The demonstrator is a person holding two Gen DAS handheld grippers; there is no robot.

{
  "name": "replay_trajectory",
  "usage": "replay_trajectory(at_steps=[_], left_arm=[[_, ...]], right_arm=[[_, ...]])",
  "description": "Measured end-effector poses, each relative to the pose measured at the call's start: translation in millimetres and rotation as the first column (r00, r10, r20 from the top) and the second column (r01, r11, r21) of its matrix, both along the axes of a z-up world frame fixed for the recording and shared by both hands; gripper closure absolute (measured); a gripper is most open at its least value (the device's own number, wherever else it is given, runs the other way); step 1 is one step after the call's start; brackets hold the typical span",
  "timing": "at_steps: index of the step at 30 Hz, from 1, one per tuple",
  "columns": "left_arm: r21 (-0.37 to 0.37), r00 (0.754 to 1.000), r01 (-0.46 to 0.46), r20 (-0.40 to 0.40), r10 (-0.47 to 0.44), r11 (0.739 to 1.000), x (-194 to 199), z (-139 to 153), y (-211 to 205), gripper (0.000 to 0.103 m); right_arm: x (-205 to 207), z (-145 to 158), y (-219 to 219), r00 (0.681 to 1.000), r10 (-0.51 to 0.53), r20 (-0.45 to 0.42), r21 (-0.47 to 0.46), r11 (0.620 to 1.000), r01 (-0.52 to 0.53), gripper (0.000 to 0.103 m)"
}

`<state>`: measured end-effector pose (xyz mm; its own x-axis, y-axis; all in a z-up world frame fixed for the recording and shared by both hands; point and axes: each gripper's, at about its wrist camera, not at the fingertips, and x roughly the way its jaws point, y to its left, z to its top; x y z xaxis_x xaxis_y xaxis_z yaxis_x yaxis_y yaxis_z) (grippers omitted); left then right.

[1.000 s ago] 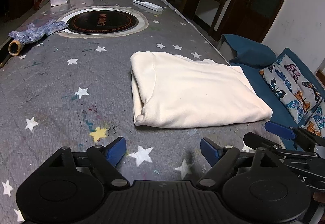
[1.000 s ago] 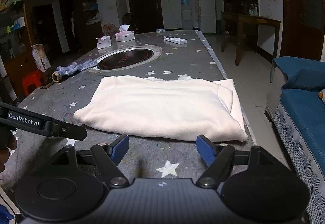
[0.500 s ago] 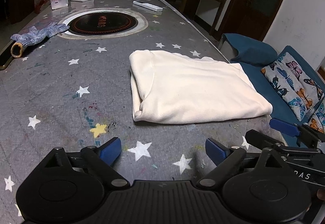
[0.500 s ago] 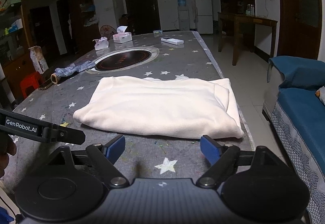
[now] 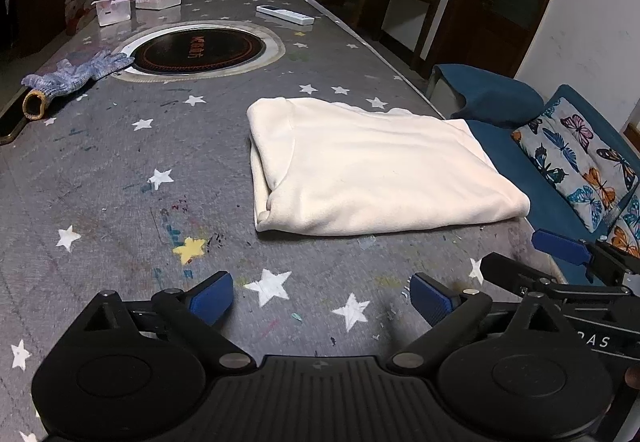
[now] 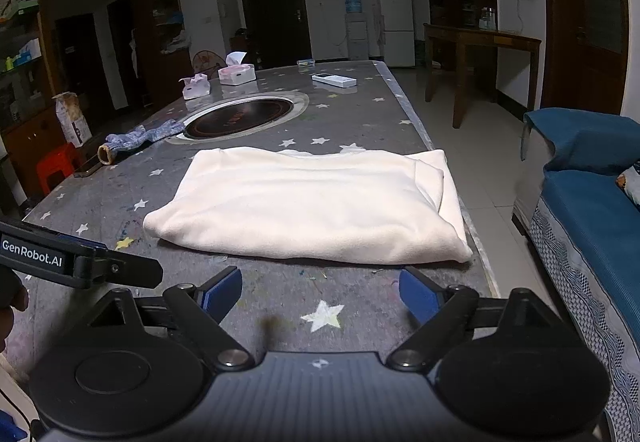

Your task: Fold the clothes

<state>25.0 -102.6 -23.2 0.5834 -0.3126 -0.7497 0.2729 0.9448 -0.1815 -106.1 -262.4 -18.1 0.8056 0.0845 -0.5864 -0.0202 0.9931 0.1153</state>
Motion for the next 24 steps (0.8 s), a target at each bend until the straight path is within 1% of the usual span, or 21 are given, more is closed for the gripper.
replay_trajectory(at_steps=[24], left_arm=[[0.024, 1.0, 0.011, 0.026, -0.011, 1.0, -15, 3, -6, 0.0]], right_arm=[[-12, 1, 2, 1.0, -0.007, 0.013, -0.004, 1.0, 0.007, 0.007]])
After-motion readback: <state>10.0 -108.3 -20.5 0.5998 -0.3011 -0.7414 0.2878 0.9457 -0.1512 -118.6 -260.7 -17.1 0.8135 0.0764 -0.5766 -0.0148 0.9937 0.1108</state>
